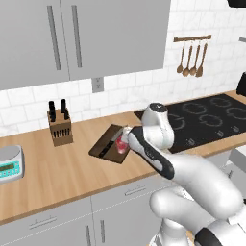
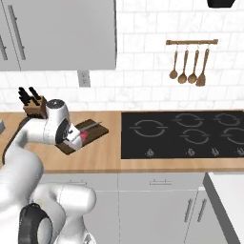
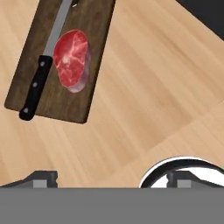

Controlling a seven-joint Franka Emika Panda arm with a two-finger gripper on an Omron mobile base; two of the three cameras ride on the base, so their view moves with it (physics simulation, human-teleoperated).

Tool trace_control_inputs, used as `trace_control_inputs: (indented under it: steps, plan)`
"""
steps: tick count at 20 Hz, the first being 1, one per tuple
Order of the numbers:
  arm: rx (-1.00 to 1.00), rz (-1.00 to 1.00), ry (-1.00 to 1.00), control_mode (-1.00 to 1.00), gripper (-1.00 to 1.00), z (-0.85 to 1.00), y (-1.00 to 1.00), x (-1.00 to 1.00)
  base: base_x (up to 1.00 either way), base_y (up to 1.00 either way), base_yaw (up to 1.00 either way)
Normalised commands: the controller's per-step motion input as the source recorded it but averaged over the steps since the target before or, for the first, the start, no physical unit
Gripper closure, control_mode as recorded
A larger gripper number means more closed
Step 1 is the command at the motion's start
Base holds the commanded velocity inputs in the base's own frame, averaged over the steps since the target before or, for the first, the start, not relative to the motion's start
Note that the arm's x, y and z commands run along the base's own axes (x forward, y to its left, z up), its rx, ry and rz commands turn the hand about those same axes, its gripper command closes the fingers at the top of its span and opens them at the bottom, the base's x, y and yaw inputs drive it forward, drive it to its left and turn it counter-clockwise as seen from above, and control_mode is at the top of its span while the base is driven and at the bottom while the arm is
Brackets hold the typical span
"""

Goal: Pick up the knife from the drawer and place it on the cutting board. Then place the meat from the plate to the cutting board.

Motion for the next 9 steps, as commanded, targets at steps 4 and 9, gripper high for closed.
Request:
trace_control_inputs:
  steps: [4,9]
  plan:
    - [0.03,-0.07,-0.11,-1.00,-1.00,0.61,-0.43,-0.76,0.00,0.00,0.00]
    - [0.05,-0.07,-0.14,-1.00,-1.00,0.97,-0.38,-0.68,0.00,0.00,0.00]
